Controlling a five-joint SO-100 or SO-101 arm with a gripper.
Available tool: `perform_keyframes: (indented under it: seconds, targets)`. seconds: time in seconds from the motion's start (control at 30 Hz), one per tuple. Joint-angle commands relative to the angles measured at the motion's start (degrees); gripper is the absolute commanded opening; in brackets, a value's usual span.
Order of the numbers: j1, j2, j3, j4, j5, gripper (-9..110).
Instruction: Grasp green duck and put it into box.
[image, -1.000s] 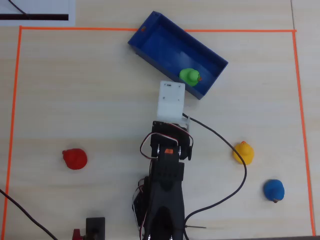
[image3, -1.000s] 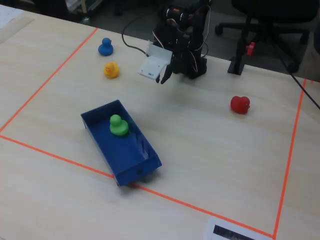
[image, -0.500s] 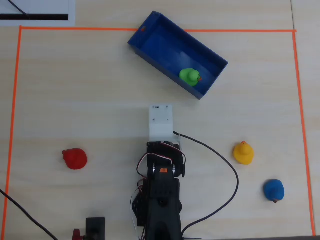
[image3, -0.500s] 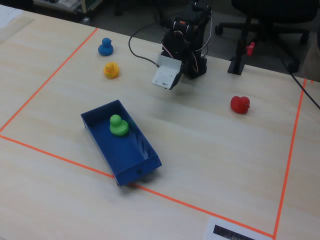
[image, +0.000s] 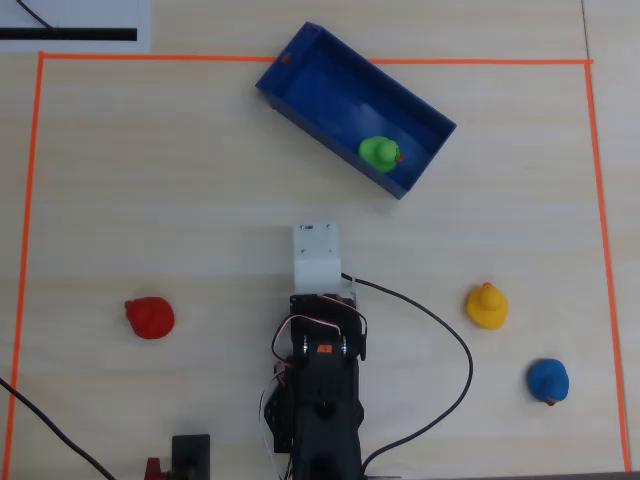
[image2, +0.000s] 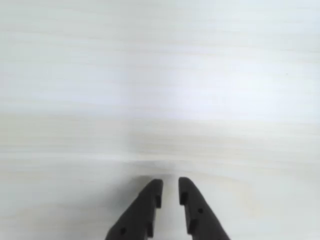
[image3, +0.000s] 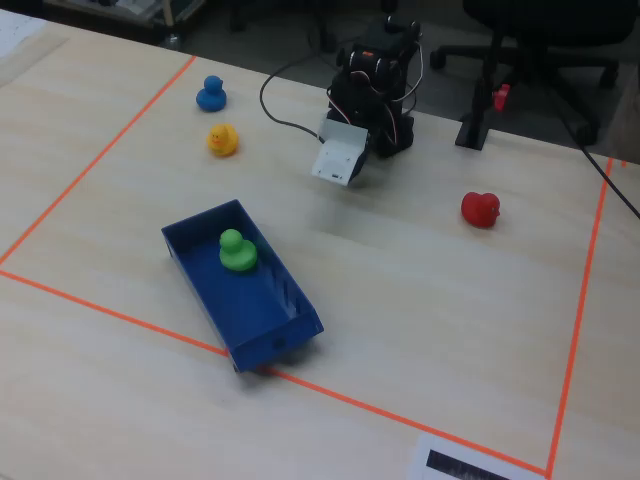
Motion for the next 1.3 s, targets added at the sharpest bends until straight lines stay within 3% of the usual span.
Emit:
perform_keyframes:
  seconds: [0.0,0.37,0.67,1.27]
  targets:
    - [0.4,1.5,2.6,0.1,-0.7,0]
    - [-0.1,4.0,3.1,0.8,-0.4,0]
    - [-8.3,4.3,3.2,1.1,0.8,0]
    - [-6.6,4.3,3.2,1.1,0.8,2]
